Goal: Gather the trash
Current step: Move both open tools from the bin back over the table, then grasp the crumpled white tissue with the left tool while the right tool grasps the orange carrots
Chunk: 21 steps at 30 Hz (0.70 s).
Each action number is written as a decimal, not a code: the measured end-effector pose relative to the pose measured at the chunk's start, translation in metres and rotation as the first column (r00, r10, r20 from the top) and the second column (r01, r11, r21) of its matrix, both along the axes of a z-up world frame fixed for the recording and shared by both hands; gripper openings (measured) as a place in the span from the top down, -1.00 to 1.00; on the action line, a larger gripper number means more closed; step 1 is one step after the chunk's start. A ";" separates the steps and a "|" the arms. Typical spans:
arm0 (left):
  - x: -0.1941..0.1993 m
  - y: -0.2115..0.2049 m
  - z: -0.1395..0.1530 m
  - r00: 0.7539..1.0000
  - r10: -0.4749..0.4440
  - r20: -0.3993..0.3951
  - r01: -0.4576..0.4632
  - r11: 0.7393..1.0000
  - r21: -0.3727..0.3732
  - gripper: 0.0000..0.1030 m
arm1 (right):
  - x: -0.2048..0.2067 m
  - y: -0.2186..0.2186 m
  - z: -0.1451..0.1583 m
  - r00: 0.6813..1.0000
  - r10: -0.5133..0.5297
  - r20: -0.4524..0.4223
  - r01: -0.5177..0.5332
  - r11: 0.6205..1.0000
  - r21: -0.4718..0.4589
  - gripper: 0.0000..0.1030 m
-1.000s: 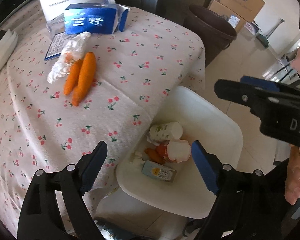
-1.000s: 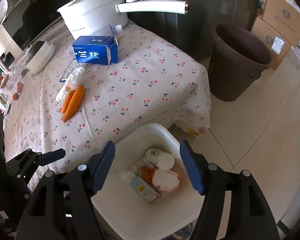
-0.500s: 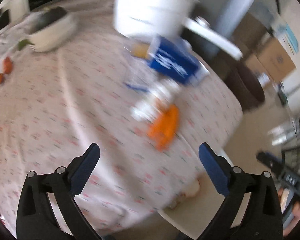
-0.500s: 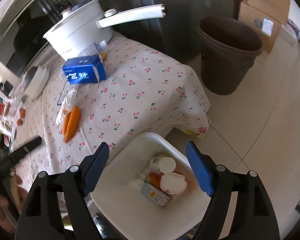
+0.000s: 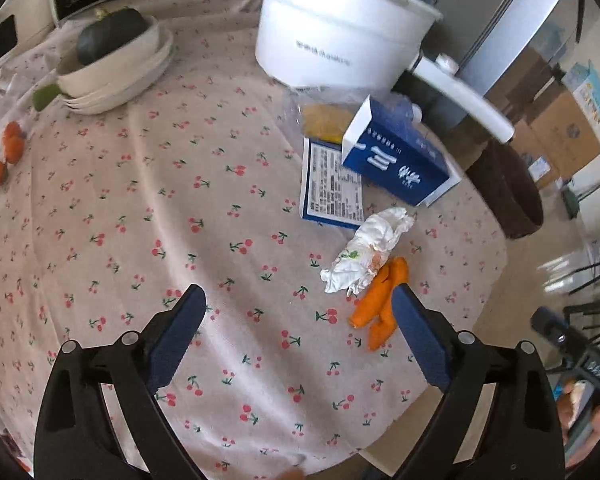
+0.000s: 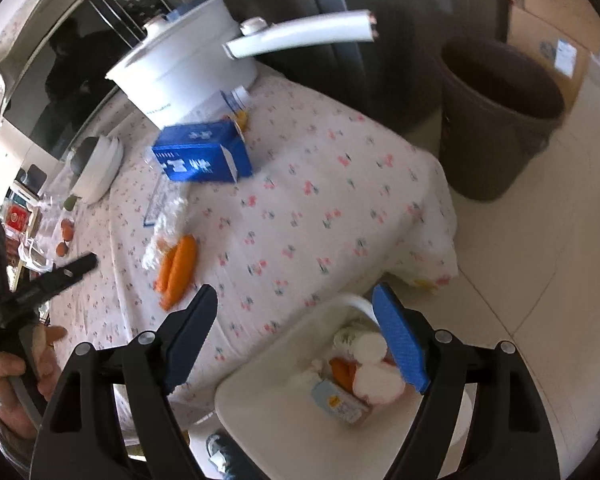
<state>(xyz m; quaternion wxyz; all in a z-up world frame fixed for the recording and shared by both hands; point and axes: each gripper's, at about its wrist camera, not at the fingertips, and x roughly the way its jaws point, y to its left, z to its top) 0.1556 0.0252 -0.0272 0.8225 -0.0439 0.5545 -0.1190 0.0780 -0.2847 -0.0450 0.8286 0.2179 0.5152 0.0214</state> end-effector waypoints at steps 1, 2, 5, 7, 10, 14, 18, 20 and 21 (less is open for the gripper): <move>0.003 -0.003 -0.002 1.000 -0.014 0.000 0.014 1.000 -0.011 -0.74 | 0.005 0.002 -0.002 1.000 0.018 -0.004 -0.018 0.999 0.027 -0.52; 0.007 -0.006 -0.004 1.000 -0.023 -0.004 0.023 1.000 -0.008 -0.74 | 0.008 0.004 -0.002 1.000 0.028 -0.007 -0.028 0.999 0.038 -0.52; 0.016 -0.011 -0.009 1.000 -0.005 -0.001 0.005 1.000 0.013 -0.75 | 0.030 0.006 0.000 0.999 0.053 0.004 -0.053 0.998 0.023 -0.52; 0.022 -0.014 -0.013 1.000 -0.016 0.000 0.016 1.000 0.013 -0.85 | 0.045 0.006 -0.002 0.998 0.062 0.002 -0.062 0.998 0.030 -0.52; 0.029 -0.022 -0.019 0.999 -0.052 -0.001 0.052 0.998 0.022 -0.86 | 0.063 0.013 -0.016 0.996 0.082 -0.036 -0.081 0.996 0.042 -0.48; 0.036 -0.030 -0.026 0.996 -0.081 -0.030 0.080 0.996 -0.039 -0.86 | 0.073 0.028 -0.035 0.989 0.105 -0.100 -0.105 0.994 0.012 -0.29; 0.040 -0.042 -0.031 0.991 -0.128 -0.035 0.127 0.992 -0.019 -0.78 | 0.074 0.021 -0.033 0.992 0.050 -0.114 -0.041 0.996 0.079 -0.13; 0.041 -0.049 -0.035 0.990 -0.137 -0.044 0.136 0.990 -0.020 -0.69 | 0.074 0.021 -0.032 0.993 0.048 -0.111 -0.038 0.995 0.088 -0.08; 0.042 -0.052 -0.036 0.989 -0.144 -0.046 0.143 0.989 -0.025 -0.62 | 0.074 0.022 -0.033 0.993 0.049 -0.111 -0.039 0.995 0.089 -0.08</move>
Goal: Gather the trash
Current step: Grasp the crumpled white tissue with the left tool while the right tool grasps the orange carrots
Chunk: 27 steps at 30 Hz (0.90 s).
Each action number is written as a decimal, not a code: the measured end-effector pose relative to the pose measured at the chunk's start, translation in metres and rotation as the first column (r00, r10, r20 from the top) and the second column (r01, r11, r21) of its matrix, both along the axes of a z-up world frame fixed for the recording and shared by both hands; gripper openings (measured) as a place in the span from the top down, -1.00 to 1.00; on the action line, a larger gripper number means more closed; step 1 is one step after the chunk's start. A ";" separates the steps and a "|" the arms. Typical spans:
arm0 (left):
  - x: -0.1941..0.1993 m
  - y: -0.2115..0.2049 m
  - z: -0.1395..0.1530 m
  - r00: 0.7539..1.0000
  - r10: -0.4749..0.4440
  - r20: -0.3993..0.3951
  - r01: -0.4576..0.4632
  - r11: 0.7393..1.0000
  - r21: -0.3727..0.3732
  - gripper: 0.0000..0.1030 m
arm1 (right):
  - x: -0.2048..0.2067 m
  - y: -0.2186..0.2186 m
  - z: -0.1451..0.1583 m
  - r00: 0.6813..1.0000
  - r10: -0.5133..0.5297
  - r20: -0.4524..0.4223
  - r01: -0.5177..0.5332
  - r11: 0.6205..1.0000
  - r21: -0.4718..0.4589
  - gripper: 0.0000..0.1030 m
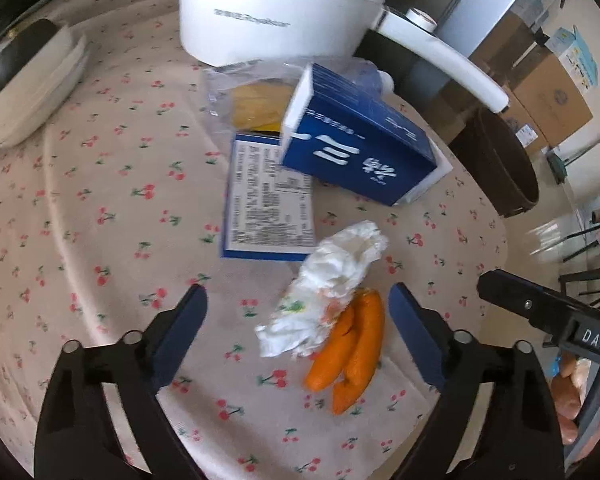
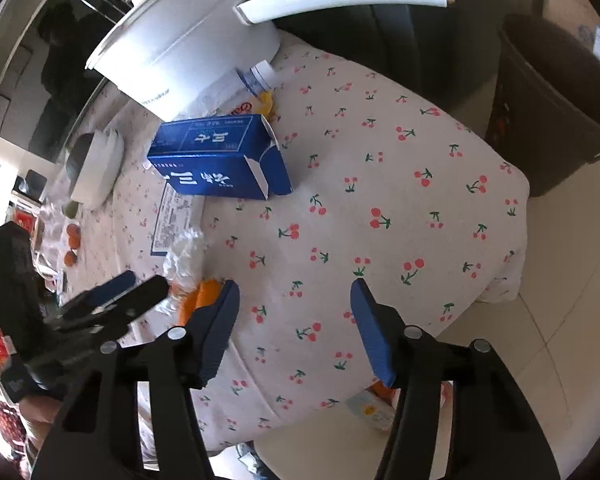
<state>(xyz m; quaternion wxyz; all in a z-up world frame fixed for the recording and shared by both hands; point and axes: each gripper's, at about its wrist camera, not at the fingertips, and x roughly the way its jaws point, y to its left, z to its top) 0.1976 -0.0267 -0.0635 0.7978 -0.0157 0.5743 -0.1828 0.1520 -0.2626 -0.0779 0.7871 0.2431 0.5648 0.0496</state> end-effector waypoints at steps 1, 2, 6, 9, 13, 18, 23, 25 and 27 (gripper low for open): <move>0.000 -0.004 -0.002 1.000 -0.008 0.001 0.008 1.000 0.008 -0.57 | -0.001 0.001 -0.001 1.000 0.003 -0.002 -0.003 1.000 0.002 -0.08; 0.001 -0.007 -0.005 1.000 -0.012 0.003 0.012 1.000 0.022 -0.53 | -0.001 0.002 -0.003 1.000 0.007 -0.005 -0.007 1.000 0.005 -0.08; 0.006 -0.010 -0.018 1.000 -0.006 -0.022 0.007 0.999 0.048 -0.11 | -0.004 0.004 -0.009 1.000 0.010 -0.022 -0.010 1.000 0.007 -0.08; 0.008 -0.008 -0.023 1.000 0.013 -0.019 -0.013 0.999 0.032 0.17 | -0.003 0.007 -0.010 1.000 0.014 -0.021 -0.014 1.000 0.013 -0.08; 0.006 0.001 -0.018 0.999 0.042 -0.015 -0.042 0.999 0.007 0.43 | -0.002 0.014 -0.012 0.999 0.039 -0.022 -0.039 0.999 -0.015 -0.08; 0.001 0.020 -0.005 0.997 0.082 -0.002 -0.082 0.996 -0.030 0.44 | -0.002 0.020 -0.016 0.998 0.056 -0.026 -0.056 0.998 -0.001 -0.08; -0.006 0.042 0.012 0.991 0.132 0.021 -0.131 0.990 -0.057 0.44 | -0.001 0.042 -0.020 0.994 0.107 -0.024 -0.107 0.994 -0.007 -0.08; -0.009 0.051 0.015 0.988 0.154 0.018 -0.152 0.986 -0.062 0.44 | 0.000 0.050 -0.020 0.992 0.124 -0.023 -0.124 0.992 0.006 -0.08; -0.013 0.058 0.017 0.985 0.169 0.017 -0.168 0.984 -0.063 0.43 | 0.002 0.059 -0.020 0.989 0.144 -0.015 -0.144 0.990 -0.002 -0.08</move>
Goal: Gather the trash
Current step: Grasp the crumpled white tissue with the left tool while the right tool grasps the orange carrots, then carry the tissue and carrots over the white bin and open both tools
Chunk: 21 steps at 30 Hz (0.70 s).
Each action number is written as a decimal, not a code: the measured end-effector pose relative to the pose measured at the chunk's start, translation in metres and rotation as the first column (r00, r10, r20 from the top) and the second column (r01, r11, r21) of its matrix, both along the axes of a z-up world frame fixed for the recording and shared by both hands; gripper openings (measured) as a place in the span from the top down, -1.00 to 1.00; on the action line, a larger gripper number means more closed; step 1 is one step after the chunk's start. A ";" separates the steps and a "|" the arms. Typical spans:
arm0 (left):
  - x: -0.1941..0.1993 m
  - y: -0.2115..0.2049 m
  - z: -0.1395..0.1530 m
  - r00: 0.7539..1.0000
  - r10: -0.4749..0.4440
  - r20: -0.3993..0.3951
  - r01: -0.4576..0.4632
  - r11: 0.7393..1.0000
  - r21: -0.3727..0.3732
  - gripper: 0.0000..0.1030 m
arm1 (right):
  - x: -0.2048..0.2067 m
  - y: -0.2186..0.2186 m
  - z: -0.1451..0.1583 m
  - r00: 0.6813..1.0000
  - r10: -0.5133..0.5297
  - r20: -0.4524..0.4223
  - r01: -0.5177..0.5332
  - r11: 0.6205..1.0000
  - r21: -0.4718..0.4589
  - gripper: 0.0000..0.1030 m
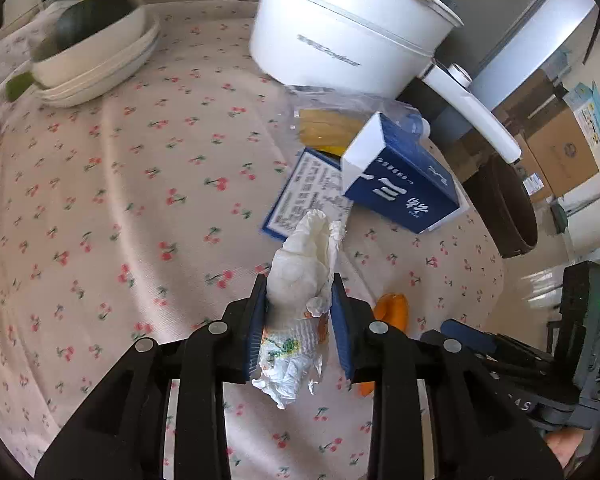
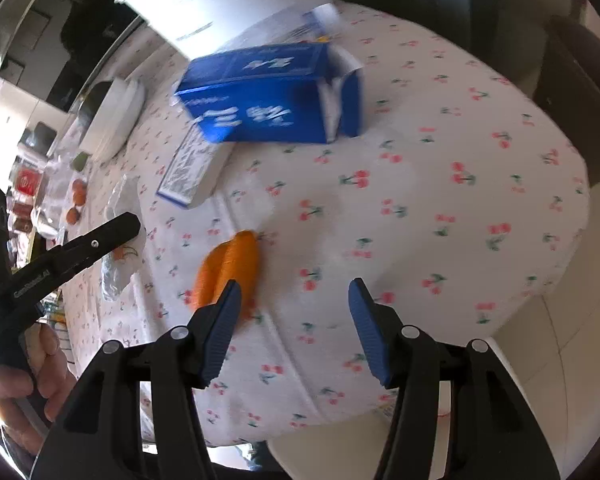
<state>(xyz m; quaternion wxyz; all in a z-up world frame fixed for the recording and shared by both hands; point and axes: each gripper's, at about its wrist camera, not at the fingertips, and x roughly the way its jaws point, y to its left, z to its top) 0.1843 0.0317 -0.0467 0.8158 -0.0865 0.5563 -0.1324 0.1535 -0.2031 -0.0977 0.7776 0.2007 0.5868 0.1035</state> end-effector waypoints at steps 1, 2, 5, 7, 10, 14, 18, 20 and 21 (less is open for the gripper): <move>-0.002 0.004 0.000 1.000 0.012 -0.006 -0.012 1.000 -0.005 0.43 | 0.001 0.005 0.000 1.000 0.012 0.002 -0.012 1.000 -0.012 -0.08; -0.003 0.004 0.000 1.000 0.019 -0.009 -0.019 1.000 -0.007 0.43 | 0.002 0.010 -0.001 1.000 0.021 0.005 -0.021 1.000 -0.018 -0.08; -0.008 0.009 0.002 1.000 0.021 -0.011 -0.021 1.000 -0.010 0.43 | 0.003 0.020 -0.003 0.999 0.039 0.009 -0.039 0.999 -0.020 -0.02; -0.010 0.010 0.005 1.000 0.016 -0.005 -0.017 1.000 -0.008 0.43 | 0.004 0.025 -0.002 0.999 0.049 0.020 -0.049 0.999 -0.013 0.04; -0.010 0.011 0.005 1.000 0.018 0.002 -0.018 1.000 -0.006 0.42 | 0.006 0.033 -0.003 0.998 0.060 0.026 -0.060 0.998 -0.025 0.12; -0.010 0.014 0.004 1.000 0.024 -0.002 -0.024 1.000 -0.007 0.42 | 0.009 0.043 -0.004 0.996 0.082 0.040 -0.080 0.996 -0.041 0.38; -0.012 0.017 0.006 1.000 0.029 0.002 -0.028 1.000 -0.008 0.42 | 0.009 0.047 0.002 0.994 0.086 0.062 -0.083 0.995 -0.046 0.72; -0.013 0.019 0.008 0.999 0.031 0.006 -0.031 0.999 -0.011 0.42 | 0.008 0.045 0.007 0.994 0.083 0.077 -0.079 0.996 -0.044 0.76; -0.013 0.019 0.009 0.999 0.033 0.007 -0.033 0.999 -0.013 0.42 | 0.008 0.043 0.010 0.993 0.081 0.086 -0.078 0.996 -0.038 0.78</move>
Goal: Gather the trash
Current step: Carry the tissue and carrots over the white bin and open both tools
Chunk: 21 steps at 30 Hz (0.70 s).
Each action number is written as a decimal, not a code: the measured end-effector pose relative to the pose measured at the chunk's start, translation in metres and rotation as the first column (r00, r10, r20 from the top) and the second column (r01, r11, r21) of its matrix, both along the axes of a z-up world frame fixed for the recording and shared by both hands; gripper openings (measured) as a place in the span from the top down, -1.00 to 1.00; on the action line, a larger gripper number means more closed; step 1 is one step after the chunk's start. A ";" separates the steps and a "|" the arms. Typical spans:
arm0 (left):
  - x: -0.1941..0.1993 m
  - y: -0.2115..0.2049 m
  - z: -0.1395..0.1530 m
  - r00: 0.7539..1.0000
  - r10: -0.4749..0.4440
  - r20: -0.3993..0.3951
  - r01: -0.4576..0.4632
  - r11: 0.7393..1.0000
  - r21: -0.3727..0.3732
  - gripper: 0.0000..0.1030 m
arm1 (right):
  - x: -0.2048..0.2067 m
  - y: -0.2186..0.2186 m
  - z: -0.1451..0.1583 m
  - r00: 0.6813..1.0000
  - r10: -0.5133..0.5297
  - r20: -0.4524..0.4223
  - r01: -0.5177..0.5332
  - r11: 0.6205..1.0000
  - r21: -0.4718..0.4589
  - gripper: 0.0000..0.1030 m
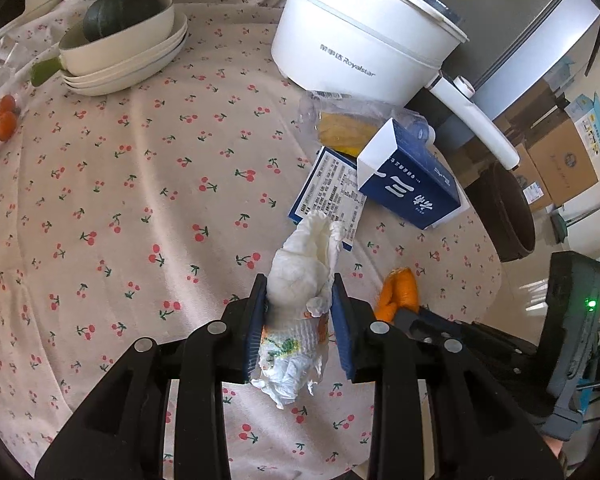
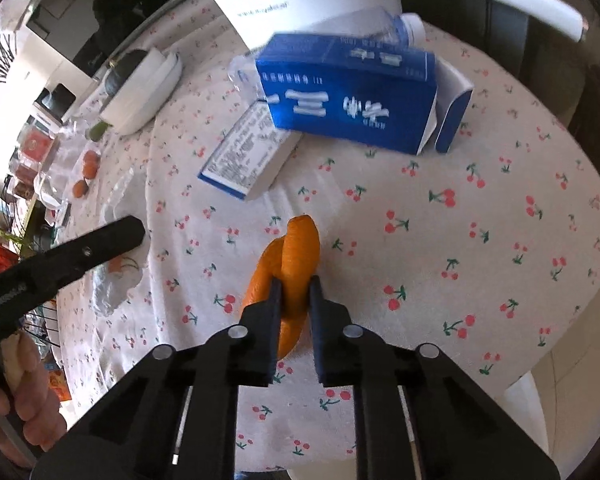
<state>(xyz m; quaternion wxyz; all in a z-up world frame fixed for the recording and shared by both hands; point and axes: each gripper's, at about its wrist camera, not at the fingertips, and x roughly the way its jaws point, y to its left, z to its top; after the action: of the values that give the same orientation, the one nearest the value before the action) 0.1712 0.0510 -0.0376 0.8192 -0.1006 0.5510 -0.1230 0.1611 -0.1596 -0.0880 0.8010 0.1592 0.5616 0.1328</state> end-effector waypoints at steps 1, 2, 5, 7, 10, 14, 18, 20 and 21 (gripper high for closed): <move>0.000 0.001 0.001 1.000 0.002 0.002 -0.002 1.000 -0.002 0.42 | 0.000 -0.001 0.002 1.000 -0.001 0.007 0.001 1.000 0.006 0.79; 0.000 0.001 0.001 1.000 0.003 0.003 -0.003 1.000 -0.001 0.42 | -0.001 -0.003 0.004 1.000 -0.003 0.013 0.003 1.000 0.008 0.79; -0.001 0.000 0.002 1.000 0.001 0.003 -0.001 1.000 -0.004 0.42 | -0.003 -0.009 0.010 1.000 -0.012 0.027 0.012 1.000 0.004 0.79; -0.002 -0.002 0.003 1.000 -0.004 0.007 0.004 1.000 -0.004 0.42 | -0.005 -0.016 0.013 0.999 -0.025 0.029 0.025 1.000 0.002 0.79; -0.005 -0.006 0.005 1.000 -0.012 0.010 0.012 1.000 -0.008 0.42 | -0.009 -0.025 0.019 0.999 -0.037 0.039 0.037 0.999 0.013 0.80; -0.010 -0.016 0.005 0.999 -0.036 0.007 0.036 0.999 -0.013 0.42 | -0.017 -0.039 0.030 0.998 -0.049 0.046 0.049 0.999 0.019 0.80; -0.017 -0.031 0.007 0.997 -0.076 0.014 0.077 0.997 -0.008 0.42 | -0.032 -0.061 0.047 0.995 -0.063 0.072 0.062 0.998 0.009 0.80; -0.022 -0.038 0.006 0.995 -0.097 0.015 0.097 0.995 -0.006 0.42 | -0.042 -0.074 0.054 0.995 -0.069 0.077 0.069 0.998 0.004 0.80; -0.024 -0.041 0.006 0.994 -0.105 0.013 0.105 0.994 -0.009 0.42 | -0.046 -0.079 0.057 0.994 -0.073 0.085 0.073 0.997 -0.002 0.80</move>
<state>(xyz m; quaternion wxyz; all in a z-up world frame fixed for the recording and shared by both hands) 0.1473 0.0098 -0.0318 0.8146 -0.0747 0.5498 -0.1691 0.1149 -0.2386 -0.0306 0.8288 0.1718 0.5213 0.1087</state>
